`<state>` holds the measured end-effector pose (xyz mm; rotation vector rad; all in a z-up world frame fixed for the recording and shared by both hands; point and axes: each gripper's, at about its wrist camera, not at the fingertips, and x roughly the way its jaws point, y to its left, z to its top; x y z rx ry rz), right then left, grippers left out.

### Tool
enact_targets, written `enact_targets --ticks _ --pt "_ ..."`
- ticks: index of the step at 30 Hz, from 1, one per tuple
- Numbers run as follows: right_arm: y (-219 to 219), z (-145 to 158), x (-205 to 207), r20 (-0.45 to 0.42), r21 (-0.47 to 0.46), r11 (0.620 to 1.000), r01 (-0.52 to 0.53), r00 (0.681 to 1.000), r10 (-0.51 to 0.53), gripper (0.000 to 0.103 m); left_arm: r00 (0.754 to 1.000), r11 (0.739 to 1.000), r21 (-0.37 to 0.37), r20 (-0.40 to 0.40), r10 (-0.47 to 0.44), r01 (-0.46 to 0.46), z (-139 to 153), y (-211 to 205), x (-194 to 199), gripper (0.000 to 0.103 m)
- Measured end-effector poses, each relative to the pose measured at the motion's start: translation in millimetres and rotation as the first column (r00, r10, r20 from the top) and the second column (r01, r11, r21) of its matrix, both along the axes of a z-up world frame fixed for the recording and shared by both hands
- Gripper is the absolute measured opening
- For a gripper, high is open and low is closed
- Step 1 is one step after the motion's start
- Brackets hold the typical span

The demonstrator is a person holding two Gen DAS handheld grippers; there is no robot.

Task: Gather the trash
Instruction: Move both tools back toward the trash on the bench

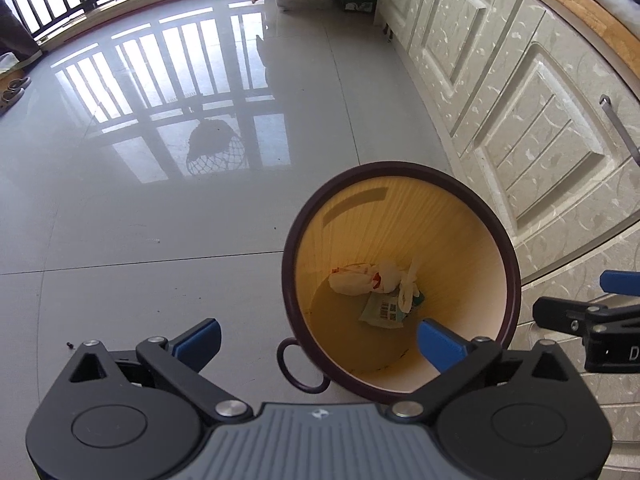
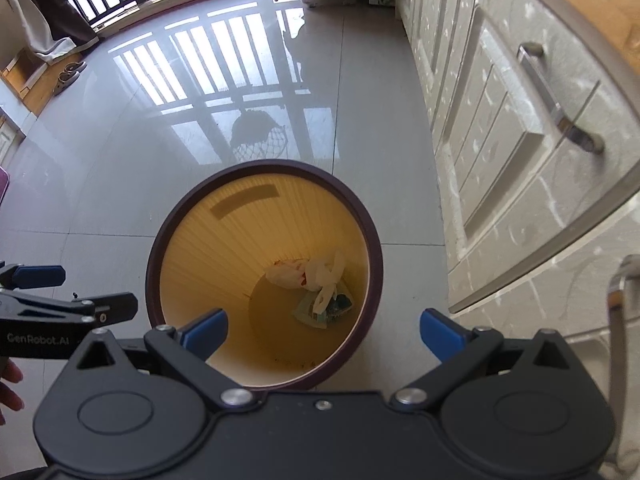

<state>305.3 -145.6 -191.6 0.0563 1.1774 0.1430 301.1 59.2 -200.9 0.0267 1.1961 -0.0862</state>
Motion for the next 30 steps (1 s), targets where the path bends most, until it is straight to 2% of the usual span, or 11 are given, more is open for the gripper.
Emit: enact_targets --ticks 11,18,23,30 --pt "-2 36 -16 0.058 -0.010 1.000 -0.004 0.998 0.005 0.103 0.999 1.000 0.007 0.031 0.021 -0.022 33 5 -16 0.103" --pt "-9 65 -28 0.104 -0.020 1.000 0.004 0.995 -0.002 0.103 0.995 0.998 0.026 0.088 0.047 -0.050 72 9 -27 0.103" --pt "-11 93 -42 0.146 -0.015 1.000 -0.001 0.989 0.003 0.103 0.988 0.998 0.032 0.140 0.058 -0.063 103 12 -41 0.103" --pt "-13 148 -63 0.246 -0.023 1.000 -0.015 0.969 0.020 0.103 0.973 0.997 0.031 0.223 0.060 -0.069 148 10 -63 0.103"
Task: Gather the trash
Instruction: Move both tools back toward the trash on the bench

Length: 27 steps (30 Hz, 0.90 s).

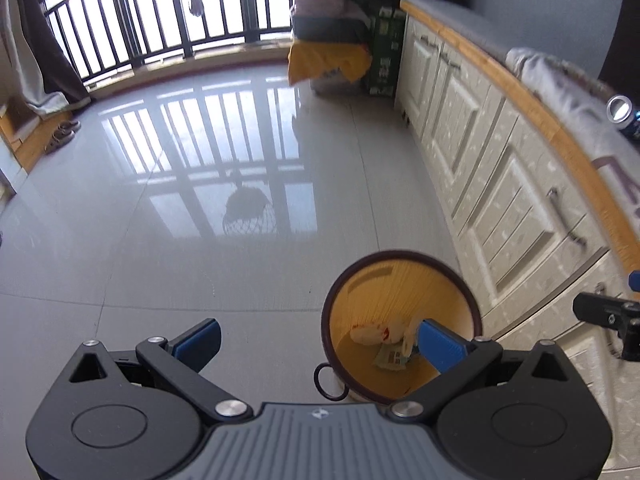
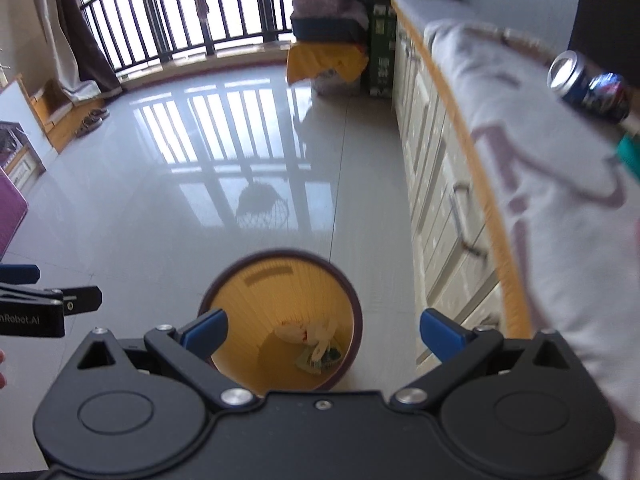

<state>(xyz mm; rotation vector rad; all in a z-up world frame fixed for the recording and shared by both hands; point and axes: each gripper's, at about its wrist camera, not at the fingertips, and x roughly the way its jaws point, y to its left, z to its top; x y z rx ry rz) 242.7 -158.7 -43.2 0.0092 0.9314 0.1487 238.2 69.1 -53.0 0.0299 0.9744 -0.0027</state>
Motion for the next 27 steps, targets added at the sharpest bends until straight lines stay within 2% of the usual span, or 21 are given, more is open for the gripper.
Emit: enact_targets --ticks 5,11,18,27 --pt "-11 36 -20 0.064 -0.014 1.000 0.010 0.998 -0.009 0.103 0.998 1.000 0.002 0.056 -0.022 0.022 33 -13 -18 0.103" --pt "-33 72 -49 0.130 -0.040 0.999 0.030 0.991 -0.025 0.103 0.985 0.998 -0.011 0.164 -0.059 0.061 81 -38 -42 0.103" --pt "-72 106 -93 0.220 -0.041 0.995 0.088 0.973 -0.077 0.103 0.955 0.993 -0.019 0.276 -0.108 0.118 123 -75 -72 0.103" --pt "-139 136 -148 0.342 -0.003 0.983 0.186 0.924 -0.174 0.103 0.909 0.976 -0.040 0.373 -0.186 0.216 148 -135 -104 0.103"
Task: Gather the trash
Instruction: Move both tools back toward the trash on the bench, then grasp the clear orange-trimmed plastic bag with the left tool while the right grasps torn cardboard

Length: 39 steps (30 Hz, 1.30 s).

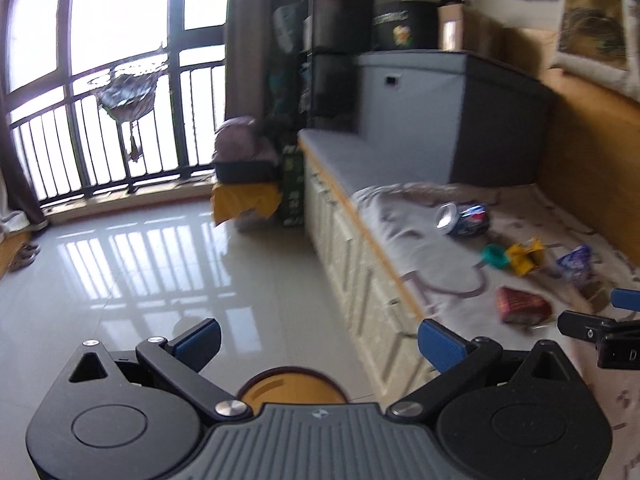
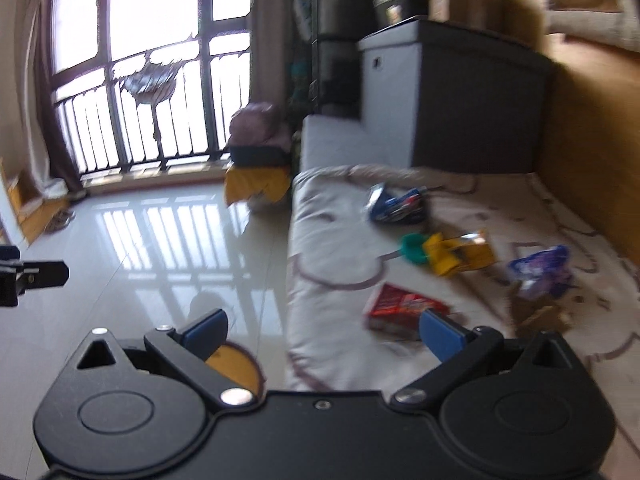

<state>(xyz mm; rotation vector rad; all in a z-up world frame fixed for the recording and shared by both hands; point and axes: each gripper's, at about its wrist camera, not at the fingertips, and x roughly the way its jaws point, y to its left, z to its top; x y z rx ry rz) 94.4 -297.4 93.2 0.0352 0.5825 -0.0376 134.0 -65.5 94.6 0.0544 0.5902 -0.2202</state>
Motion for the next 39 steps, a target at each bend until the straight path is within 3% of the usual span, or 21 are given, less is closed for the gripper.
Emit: enact_targets --ticks 9,21,25,28,36,39 --pt "-78 9 -43 0.108 -0.005 0.990 0.144 0.984 -0.143 0.103 0.991 0.990 -0.064 0.047 -0.125 0.128 -1 -77 -22 0.103" --pt "-154 -9 -66 0.111 -0.037 0.953 0.302 0.949 -0.296 0.103 0.958 0.940 -0.190 0.014 -0.286 0.284 -41 -171 -18 0.103" --pt "-170 -25 -64 0.071 -0.044 0.945 0.324 0.945 -0.321 0.103 0.938 0.912 -0.244 -0.028 -0.347 0.330 -66 -190 -14 0.103" --pt "-181 -38 -61 0.053 -0.037 0.943 0.332 0.943 -0.330 0.103 0.924 0.875 -0.325 -0.011 -0.382 0.358 -86 -195 -14 0.103" --pt "-202 -56 -30 -0.002 0.039 0.949 0.312 0.950 -0.312 0.103 0.914 0.792 -0.515 -0.041 -0.403 0.326 -119 -196 6 0.101" --pt "-207 -57 -8 -0.028 0.067 0.950 0.306 0.952 -0.305 0.103 0.908 0.755 -0.584 -0.069 -0.413 0.299 -129 -192 16 0.094"
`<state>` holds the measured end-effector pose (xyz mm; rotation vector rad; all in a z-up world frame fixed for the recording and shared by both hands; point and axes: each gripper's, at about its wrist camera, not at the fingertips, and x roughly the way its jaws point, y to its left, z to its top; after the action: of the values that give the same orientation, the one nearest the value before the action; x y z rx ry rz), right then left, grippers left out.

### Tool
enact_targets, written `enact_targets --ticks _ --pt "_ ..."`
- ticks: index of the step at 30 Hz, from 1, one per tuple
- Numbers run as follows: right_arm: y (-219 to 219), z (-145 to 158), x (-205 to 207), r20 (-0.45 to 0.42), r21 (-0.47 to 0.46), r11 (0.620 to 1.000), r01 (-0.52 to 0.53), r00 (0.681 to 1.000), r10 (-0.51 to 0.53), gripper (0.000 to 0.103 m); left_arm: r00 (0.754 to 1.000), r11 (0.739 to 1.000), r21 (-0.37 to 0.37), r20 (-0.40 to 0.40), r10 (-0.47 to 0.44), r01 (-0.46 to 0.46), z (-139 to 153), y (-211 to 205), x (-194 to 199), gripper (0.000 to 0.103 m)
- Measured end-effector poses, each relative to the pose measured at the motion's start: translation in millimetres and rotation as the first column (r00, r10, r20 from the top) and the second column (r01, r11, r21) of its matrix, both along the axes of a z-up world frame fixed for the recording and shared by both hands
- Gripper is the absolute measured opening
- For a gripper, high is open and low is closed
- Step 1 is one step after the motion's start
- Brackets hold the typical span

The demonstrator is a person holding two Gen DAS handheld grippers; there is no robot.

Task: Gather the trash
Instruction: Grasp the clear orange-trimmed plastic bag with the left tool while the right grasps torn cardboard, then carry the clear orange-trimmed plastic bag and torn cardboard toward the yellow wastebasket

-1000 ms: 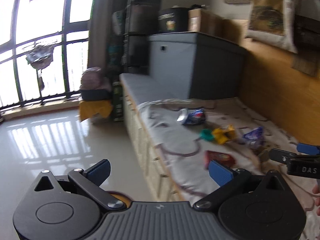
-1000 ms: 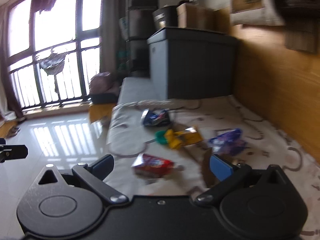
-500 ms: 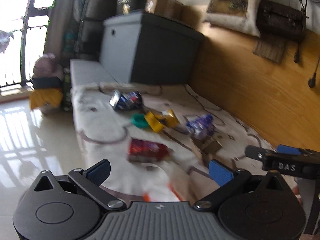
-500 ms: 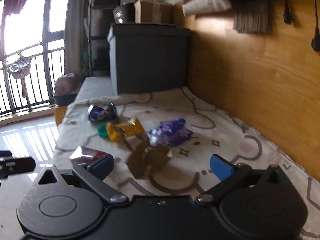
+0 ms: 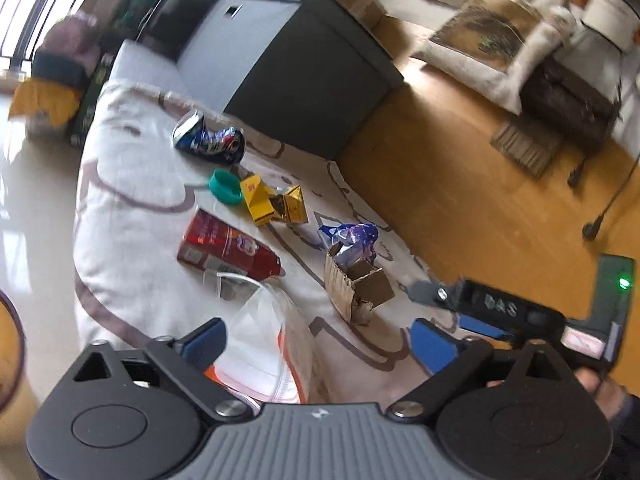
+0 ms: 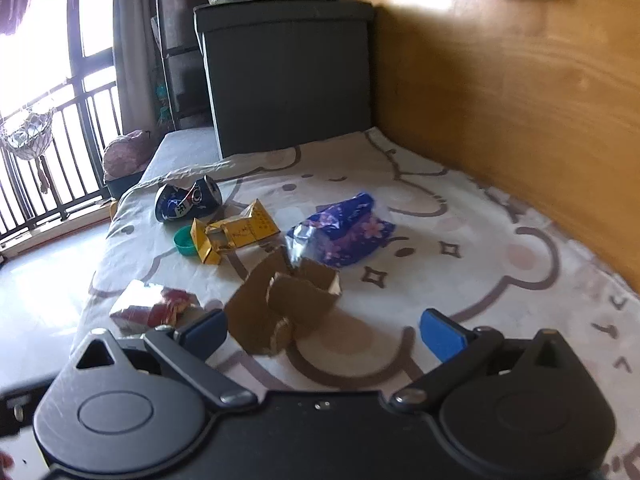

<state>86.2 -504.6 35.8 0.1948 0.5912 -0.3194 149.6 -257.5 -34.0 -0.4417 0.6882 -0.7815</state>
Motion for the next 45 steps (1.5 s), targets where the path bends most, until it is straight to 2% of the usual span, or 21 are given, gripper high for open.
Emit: enact_targets --ticks 6,11,14,18,20,24,27,29,30,32,34,36,39,45 --pt "-10 -4 45 -0.037 0.094 0.996 0.000 0.999 0.004 0.103 0.996 0.995 -0.087 -0.079 -0.045 0.038 -14 3 11 0.083" --pt "-19 -13 79 -0.087 0.139 0.989 0.056 0.995 -0.044 0.103 0.988 0.992 -0.113 -0.138 -0.076 0.061 -24 2 18 0.067" --pt "-24 -20 97 -0.135 0.155 0.985 0.081 0.989 -0.060 0.103 0.979 0.989 -0.122 -0.175 -0.099 0.079 -31 -1 23 0.063" --pt "-25 -27 115 -0.183 0.136 0.987 0.091 0.981 -0.065 0.103 0.975 0.987 -0.136 -0.190 -0.114 0.089 -34 -3 27 0.060" --pt "-22 -29 124 -0.215 0.127 0.989 0.075 0.975 -0.047 0.103 0.971 0.985 -0.142 -0.207 -0.122 0.094 -36 -4 30 0.054" --pt "-12 -35 137 -0.286 0.051 0.998 0.046 0.958 -0.030 0.103 0.967 0.986 -0.140 -0.224 -0.119 0.089 -38 -4 32 0.047" --pt "-6 -39 142 -0.334 0.008 0.999 0.035 0.942 -0.030 0.103 0.965 0.988 -0.132 -0.237 -0.112 0.082 -40 -3 34 0.035" --pt "-5 -40 141 -0.351 -0.018 0.999 0.038 0.935 -0.041 0.103 0.964 0.990 -0.122 -0.247 -0.102 0.074 -41 -3 35 0.021" --pt "-5 -40 140 -0.355 -0.022 0.999 0.043 0.934 -0.048 0.103 0.962 0.991 -0.116 -0.254 -0.099 0.072 -42 -3 36 0.019" --pt "-8 -38 135 -0.359 -0.010 0.998 0.057 0.932 -0.057 0.098 0.961 0.992 -0.107 -0.257 -0.099 0.073 -43 -3 36 0.015" --pt "-11 -36 130 -0.357 0.022 0.998 0.058 0.933 -0.047 0.078 0.963 0.992 -0.091 -0.246 -0.107 0.087 -41 -4 35 0.014" --pt "-10 -33 125 -0.365 0.019 0.998 0.061 0.930 -0.050 0.073 0.968 0.993 -0.069 -0.227 -0.111 0.098 -39 -6 33 0.013" --pt "-4 -28 116 -0.367 0.011 0.999 0.034 0.930 -0.027 0.070 0.972 0.993 -0.040 -0.203 -0.115 0.110 -34 -7 29 0.012" --pt "11 -11 86 -0.304 -0.031 0.999 -0.008 0.953 -0.002 0.067 0.987 0.994 0.030 -0.127 -0.100 0.105 -19 -2 19 0.012"
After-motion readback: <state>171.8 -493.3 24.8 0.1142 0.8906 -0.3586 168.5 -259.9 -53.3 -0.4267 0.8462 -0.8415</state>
